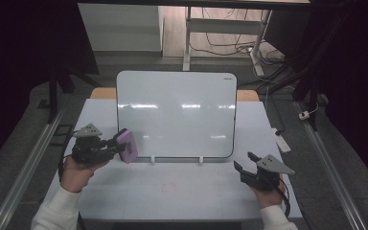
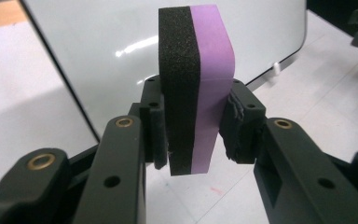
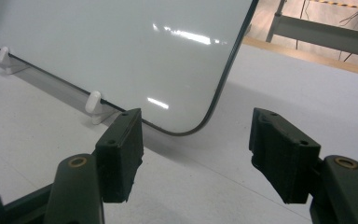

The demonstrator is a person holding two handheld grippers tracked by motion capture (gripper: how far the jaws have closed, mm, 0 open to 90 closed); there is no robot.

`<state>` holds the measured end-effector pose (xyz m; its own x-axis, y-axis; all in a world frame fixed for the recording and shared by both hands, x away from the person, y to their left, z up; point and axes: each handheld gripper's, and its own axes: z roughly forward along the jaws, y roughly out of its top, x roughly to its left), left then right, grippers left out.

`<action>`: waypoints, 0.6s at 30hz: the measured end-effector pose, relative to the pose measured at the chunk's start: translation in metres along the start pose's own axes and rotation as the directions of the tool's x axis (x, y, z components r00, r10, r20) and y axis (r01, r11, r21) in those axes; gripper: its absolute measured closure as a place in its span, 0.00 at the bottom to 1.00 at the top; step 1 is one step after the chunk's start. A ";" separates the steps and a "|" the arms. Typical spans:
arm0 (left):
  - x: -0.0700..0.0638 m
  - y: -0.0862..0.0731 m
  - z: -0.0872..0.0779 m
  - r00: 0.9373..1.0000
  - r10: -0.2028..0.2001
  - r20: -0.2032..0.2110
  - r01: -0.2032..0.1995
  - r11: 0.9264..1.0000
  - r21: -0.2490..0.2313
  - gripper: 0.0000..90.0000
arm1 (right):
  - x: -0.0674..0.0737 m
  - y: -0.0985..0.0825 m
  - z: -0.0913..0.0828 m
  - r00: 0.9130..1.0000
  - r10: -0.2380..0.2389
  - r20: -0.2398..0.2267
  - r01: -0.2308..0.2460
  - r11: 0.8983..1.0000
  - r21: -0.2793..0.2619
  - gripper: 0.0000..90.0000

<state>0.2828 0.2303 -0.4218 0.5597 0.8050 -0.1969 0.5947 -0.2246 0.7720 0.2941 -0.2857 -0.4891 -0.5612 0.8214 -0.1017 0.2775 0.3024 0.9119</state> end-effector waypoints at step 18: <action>0.007 0.018 0.034 0.989 -0.066 -0.133 0.073 0.996 0.049 0.70 | 0.006 -0.001 0.006 0.999 -0.029 -0.017 0.029 0.999 0.015 0.38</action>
<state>0.3173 0.2132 -0.4295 0.4375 0.8840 -0.1648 0.6616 -0.1924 0.7247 0.2951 -0.2778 -0.4936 -0.5819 0.8042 -0.1215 0.2724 0.3334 0.9026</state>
